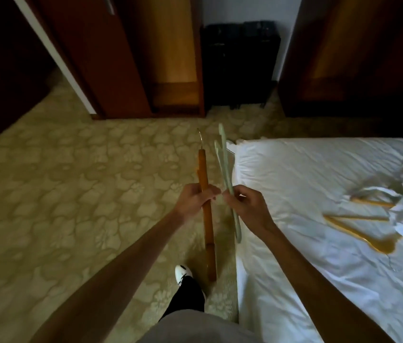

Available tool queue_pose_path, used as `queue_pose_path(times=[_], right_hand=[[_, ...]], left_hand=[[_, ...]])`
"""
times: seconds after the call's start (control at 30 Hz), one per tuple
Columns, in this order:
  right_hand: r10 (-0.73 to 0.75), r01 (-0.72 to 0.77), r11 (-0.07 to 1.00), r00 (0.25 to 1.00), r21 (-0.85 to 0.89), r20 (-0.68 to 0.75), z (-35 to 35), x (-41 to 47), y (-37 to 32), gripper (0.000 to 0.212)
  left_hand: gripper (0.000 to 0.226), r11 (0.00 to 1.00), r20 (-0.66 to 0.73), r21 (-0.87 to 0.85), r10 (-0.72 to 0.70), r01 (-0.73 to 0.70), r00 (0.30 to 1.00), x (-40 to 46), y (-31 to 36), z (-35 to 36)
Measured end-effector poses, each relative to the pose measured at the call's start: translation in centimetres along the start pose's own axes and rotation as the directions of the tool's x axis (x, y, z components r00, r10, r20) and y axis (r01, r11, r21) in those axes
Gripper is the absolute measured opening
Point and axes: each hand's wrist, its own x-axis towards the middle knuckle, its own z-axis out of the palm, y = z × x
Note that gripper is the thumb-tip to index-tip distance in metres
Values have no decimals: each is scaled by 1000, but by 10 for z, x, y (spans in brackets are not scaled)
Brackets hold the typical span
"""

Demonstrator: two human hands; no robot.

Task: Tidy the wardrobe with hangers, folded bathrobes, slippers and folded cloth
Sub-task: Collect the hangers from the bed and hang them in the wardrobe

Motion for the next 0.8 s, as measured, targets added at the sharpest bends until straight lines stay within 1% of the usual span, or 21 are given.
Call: queue_pose_path(times=[0.13,0.23,0.27,0.37,0.4,0.47,0.5,0.57,0.63,0.7,0.8], right_hand=[[-32,30,998,999,52,36,54,80,-33,12],[-47,45,998,998,43,45,92,136,-58,23],[-56,54,998,998,44,42,103,156,-67,24],[-90,88,995,995,53,32,132,212,-95,11],[-101,99,994,995,52,29,141,228,-105,12],[-114,112,992,993,56,34,155,259,-122,19],[-119,117,991,992,58,44,161,274,-128,18],[-123,119,991,990,61,65,172,308,-139,10],[-120,115,991,990,70,72,182,345,-148,4],[-105,99,992,991,78,81,192,385,-152,3],[-103,94,992,989,82,107,204,454,-156,8]], left_hand=[[14,1000,-56,-16,-10,9,998,55,13,-77],[16,1000,-100,-30,-3,0,995,97,27,-138],[17,999,-108,-47,2,-7,994,111,35,-158],[20,997,-126,-71,34,-43,991,150,60,-212],[23,996,-131,-66,48,-57,990,161,66,-228],[26,996,-137,-62,61,-70,989,185,74,-254],[28,995,-141,-60,66,-75,988,198,77,-266],[28,995,-134,-47,84,-91,987,227,83,-287],[23,994,-120,-16,103,-106,987,263,87,-306],[14,993,-117,1,118,-119,986,304,92,-322],[11,989,-123,17,145,-144,982,380,99,-344]])
